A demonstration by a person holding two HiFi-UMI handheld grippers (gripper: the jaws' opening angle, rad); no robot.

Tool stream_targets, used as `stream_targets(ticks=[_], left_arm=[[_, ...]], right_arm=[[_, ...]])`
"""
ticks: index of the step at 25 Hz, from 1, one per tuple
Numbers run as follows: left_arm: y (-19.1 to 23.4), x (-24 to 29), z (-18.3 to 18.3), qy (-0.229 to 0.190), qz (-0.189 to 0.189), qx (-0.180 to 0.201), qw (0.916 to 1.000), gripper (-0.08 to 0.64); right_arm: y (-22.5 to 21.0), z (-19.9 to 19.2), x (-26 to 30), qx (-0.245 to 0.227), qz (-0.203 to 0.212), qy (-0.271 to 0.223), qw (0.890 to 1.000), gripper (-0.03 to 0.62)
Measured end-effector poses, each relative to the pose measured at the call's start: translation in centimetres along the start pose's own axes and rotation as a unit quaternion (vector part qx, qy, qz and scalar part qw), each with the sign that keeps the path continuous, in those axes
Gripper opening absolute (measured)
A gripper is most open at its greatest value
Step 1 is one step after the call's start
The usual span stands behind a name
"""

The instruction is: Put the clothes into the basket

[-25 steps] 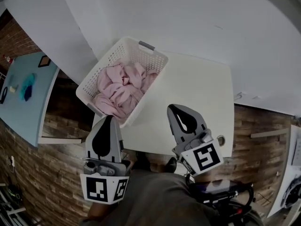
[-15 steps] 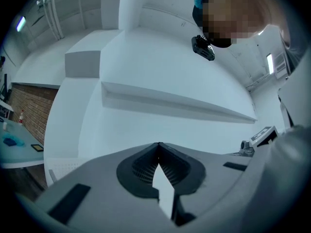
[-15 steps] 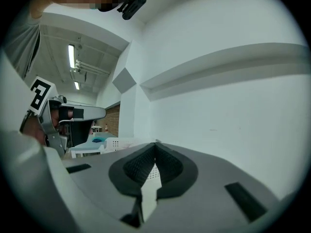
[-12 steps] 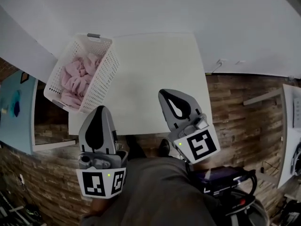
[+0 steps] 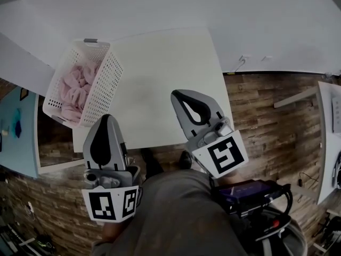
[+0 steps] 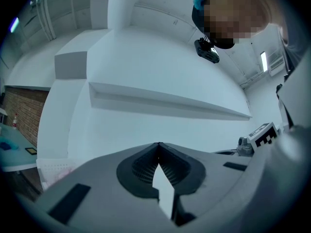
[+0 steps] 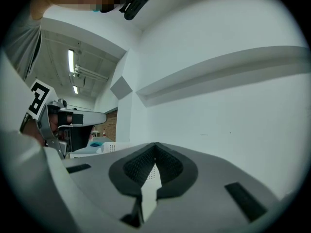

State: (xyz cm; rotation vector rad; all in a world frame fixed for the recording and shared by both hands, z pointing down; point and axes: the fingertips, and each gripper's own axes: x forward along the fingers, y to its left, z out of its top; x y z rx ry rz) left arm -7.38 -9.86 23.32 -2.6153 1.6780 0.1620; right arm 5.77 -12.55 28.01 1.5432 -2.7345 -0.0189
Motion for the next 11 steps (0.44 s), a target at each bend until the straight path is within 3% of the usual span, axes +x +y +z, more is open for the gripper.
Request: stream_targets(ticks=[11], left_arm=[[0.7,1.3,0.8,-0.002,-0.014,0.011,0.9998,0.009]], right_arm=[[-0.3,1.1,1.3,0.000,-0.007,-0.014,1.000,0.006]])
